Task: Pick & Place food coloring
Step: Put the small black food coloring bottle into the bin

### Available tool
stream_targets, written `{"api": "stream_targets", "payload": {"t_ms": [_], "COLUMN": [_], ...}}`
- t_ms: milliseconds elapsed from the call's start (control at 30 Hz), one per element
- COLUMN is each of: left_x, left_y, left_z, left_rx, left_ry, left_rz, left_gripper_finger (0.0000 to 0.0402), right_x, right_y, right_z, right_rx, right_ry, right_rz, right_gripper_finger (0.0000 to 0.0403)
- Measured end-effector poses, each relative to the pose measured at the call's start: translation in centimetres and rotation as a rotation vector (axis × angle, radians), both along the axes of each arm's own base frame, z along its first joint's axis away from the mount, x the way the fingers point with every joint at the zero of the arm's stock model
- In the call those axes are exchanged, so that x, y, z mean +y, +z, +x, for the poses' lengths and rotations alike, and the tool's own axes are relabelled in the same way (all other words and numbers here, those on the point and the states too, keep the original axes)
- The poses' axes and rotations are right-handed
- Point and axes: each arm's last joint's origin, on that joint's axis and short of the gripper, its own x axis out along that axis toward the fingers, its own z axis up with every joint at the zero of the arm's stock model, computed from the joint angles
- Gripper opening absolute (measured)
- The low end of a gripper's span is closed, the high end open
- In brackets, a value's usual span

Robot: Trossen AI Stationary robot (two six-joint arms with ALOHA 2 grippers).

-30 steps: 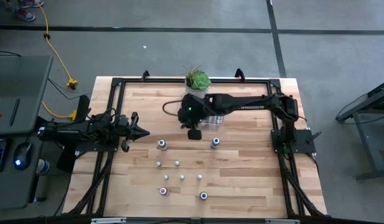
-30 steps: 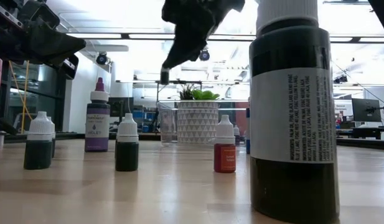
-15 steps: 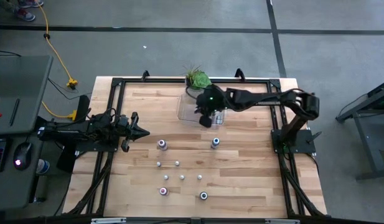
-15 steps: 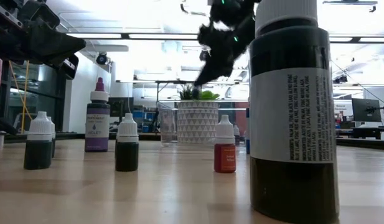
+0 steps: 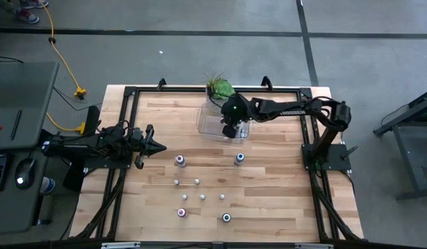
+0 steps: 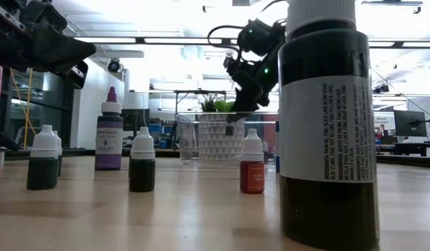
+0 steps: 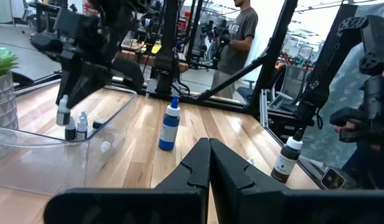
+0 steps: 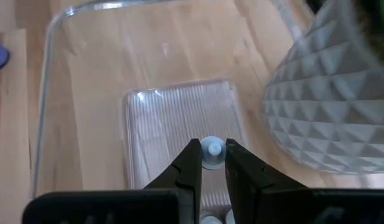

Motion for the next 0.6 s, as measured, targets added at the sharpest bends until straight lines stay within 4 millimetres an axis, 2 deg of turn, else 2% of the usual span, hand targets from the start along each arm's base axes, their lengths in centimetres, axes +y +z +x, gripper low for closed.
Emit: {"api": "stream_targets", "payload": {"t_ms": [300, 600], "left_x": [0.0, 0.0], "left_y": [0.0, 0.0], "left_z": [0.0, 0.0], "left_rx": [0.0, -0.001], "left_ry": [0.0, 0.0], "left_rz": [0.0, 0.0], "left_gripper_finger": [0.0, 0.0], "right_x": [-0.1, -0.1], "right_y": [-2.2, -2.4], "right_z": [0.8, 0.7], "right_rx": [0.031, 0.054], "right_ry": [0.013, 0.011], "right_rz": [0.023, 0.033], "right_gripper_finger": [0.0045, 0.0047]}}
